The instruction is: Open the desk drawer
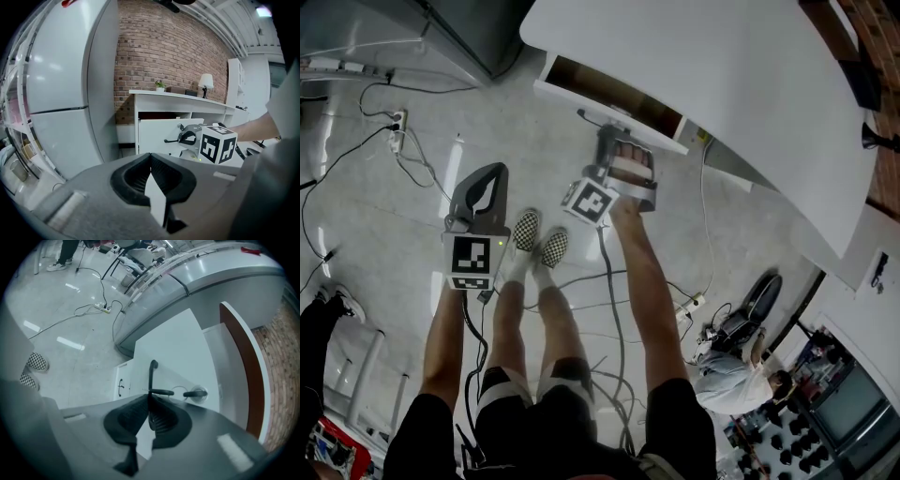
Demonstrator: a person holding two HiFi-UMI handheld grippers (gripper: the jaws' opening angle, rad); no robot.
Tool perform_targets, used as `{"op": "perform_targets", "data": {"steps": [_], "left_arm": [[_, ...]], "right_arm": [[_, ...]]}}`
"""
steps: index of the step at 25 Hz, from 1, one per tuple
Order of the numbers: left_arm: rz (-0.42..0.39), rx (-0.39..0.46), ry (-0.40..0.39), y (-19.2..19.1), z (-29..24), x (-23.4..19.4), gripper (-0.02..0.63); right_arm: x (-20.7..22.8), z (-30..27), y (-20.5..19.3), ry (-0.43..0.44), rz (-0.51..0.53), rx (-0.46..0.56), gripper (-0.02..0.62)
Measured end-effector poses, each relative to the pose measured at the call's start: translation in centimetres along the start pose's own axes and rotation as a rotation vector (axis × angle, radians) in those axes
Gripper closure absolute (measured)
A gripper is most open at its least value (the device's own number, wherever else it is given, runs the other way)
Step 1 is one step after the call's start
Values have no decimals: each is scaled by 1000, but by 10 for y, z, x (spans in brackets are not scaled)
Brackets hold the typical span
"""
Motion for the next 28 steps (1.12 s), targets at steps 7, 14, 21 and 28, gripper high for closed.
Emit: {"op": "perform_targets", "data": {"steps": [7,14,21,28], "left_arm": [[-10,6,-4,-4,14,5,595],[-18,9,-4,-10,32,7,595],[-12,8,8,-21,52,4,595],[-9,12,15,-22,60,-1,595]], "right_arm": [[-20,24,6,28,2,10,577],[-36,47,16,42,7,21,577],[-60,71,28,83,12,44,577],[-87,91,41,147,5,81,578]]}}
Point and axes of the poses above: the fingertips, and each gripper's own axes: z backward along the fingers, x to its right, y out of its top, the point moved 1 cm from there along z, backward along the fingers, and after that the axes turned 13 degrees about z, right-handed, at the moved point
